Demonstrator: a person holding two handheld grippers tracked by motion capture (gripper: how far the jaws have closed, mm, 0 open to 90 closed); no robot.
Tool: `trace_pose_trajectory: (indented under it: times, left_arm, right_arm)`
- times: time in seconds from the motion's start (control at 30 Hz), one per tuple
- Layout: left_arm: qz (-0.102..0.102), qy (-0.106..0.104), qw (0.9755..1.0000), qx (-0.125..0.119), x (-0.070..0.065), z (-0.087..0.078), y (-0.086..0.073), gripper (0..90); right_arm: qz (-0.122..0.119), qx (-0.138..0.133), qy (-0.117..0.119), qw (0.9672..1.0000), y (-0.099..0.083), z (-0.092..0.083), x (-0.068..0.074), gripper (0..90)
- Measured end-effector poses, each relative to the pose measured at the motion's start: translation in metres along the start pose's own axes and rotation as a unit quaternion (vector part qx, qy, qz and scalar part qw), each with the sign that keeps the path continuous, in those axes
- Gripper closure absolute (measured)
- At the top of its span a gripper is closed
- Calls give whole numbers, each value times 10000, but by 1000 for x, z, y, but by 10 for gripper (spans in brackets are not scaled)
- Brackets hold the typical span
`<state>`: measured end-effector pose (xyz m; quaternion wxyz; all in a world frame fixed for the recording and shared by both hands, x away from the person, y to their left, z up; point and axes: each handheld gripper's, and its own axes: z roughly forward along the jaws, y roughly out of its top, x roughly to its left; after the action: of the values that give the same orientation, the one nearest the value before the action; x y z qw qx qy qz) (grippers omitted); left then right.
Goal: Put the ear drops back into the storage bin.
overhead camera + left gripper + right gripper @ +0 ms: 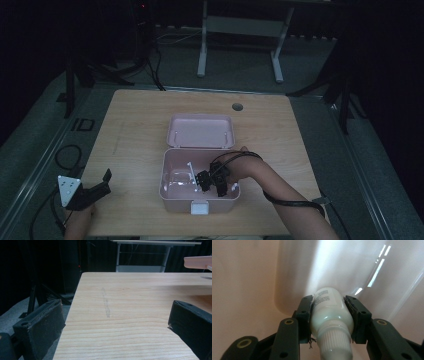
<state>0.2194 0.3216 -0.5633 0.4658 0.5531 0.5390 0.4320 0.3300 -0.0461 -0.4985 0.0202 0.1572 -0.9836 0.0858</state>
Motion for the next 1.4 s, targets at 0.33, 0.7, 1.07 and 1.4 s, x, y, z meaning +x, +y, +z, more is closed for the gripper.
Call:
trace_pose_trajectory:
  times: [0.33,0.7,1.07,1.4]
  left_arm:
    - [2,1,10000,0,0,0,0,4]
    - [-1,8,10000,-3,0,0,0,4]
    - [-4,-2,10000,-2,0,0,0,5]
    - [0,5,10000,-2,0,0,0,5]
  right_arm:
    - [65,-36,36,10000,-4,-5,-2,539]
    - [143,-427,-225,9987,-14,-40,3,489]
    - [537,-959,-437,9930,-28,-74,6,281]
    - [568,-1471,-566,9859,-48,-94,12,180]
